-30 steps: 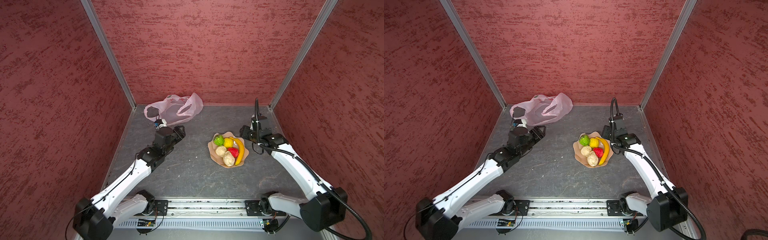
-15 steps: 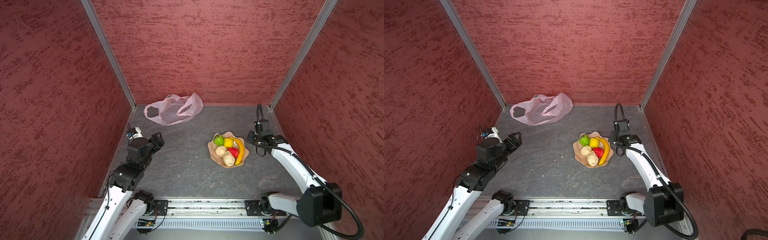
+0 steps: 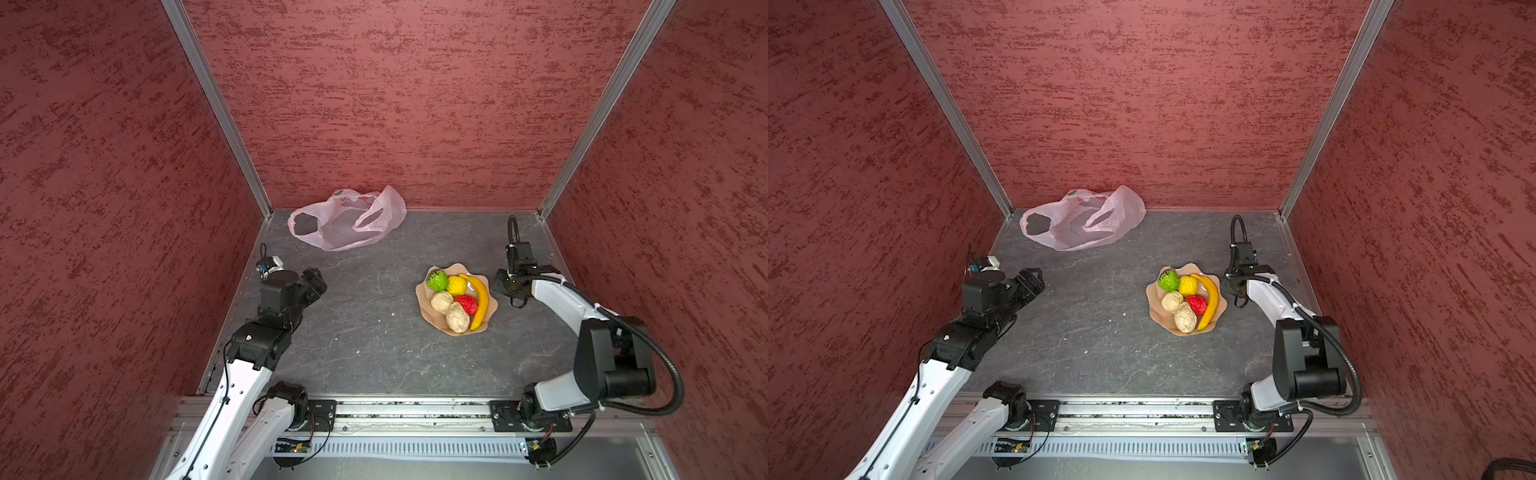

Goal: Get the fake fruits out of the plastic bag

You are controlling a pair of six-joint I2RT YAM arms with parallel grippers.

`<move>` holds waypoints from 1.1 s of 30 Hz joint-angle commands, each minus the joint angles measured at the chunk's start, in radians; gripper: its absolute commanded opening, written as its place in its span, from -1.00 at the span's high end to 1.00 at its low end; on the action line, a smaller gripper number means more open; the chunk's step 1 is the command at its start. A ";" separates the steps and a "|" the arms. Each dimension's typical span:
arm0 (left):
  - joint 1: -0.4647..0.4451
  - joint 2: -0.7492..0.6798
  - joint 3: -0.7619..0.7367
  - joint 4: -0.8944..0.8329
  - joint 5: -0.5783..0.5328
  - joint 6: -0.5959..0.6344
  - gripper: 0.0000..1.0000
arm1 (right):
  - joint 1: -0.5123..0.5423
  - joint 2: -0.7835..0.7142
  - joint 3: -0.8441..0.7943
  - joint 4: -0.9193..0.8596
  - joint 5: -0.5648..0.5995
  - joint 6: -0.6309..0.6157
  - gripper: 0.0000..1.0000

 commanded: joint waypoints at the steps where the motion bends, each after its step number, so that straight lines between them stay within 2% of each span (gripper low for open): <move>1: 0.018 0.005 -0.009 0.025 0.005 0.021 -0.70 | -0.008 0.038 0.022 0.047 -0.034 -0.025 1.00; 8: 0.043 0.009 -0.014 0.028 0.007 0.029 -0.70 | -0.010 0.081 0.019 0.076 -0.098 -0.050 1.00; 13: 0.055 0.023 -0.019 0.043 0.018 0.020 -0.71 | -0.011 0.083 -0.004 0.118 -0.223 -0.068 1.00; 20: 0.063 0.037 -0.032 0.059 0.048 0.014 -0.71 | -0.011 0.077 -0.033 0.163 -0.336 -0.067 1.00; 33: 0.080 0.007 -0.056 0.054 0.063 0.008 -0.71 | -0.003 0.074 -0.039 0.179 -0.417 -0.022 1.00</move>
